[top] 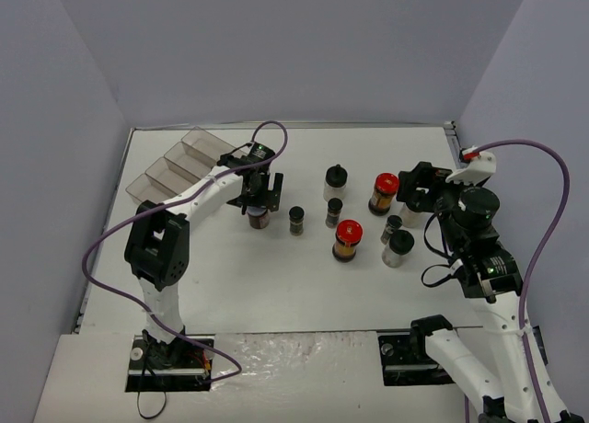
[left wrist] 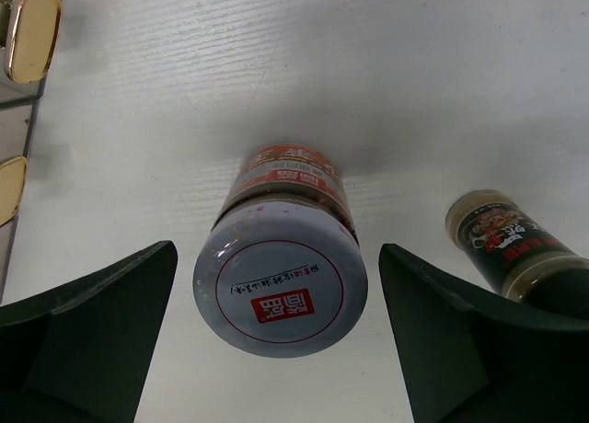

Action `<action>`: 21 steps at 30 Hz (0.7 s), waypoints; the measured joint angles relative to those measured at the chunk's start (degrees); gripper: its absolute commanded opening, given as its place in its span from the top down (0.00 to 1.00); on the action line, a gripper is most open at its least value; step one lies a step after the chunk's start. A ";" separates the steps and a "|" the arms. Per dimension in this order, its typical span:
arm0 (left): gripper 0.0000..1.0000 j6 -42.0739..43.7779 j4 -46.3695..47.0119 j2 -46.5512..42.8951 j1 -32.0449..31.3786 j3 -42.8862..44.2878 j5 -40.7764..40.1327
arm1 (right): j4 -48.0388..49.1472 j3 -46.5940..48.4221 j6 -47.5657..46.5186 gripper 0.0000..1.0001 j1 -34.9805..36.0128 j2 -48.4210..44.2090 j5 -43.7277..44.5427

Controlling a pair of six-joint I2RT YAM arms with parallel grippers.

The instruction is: Organize the condiment bottles

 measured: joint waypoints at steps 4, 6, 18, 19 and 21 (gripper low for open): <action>0.20 -0.24 -0.01 0.06 0.00 -0.02 0.07 | -0.31 0.00 0.04 0.00 0.00 -0.24 0.00; 0.23 -0.37 0.00 0.17 0.00 -0.05 0.22 | -0.44 0.00 0.04 0.00 0.00 -0.27 0.00; 1.00 -0.97 -0.14 0.44 0.00 -1.03 0.90 | -0.86 0.00 0.01 0.00 0.00 -0.23 0.00; 1.00 -0.96 -0.23 0.42 0.00 -1.02 0.92 | -0.86 0.00 -0.01 0.00 0.00 -0.22 0.00; 1.00 -0.93 -0.90 0.30 0.00 -0.90 0.92 | -0.88 0.00 -0.06 0.00 0.00 -0.20 0.00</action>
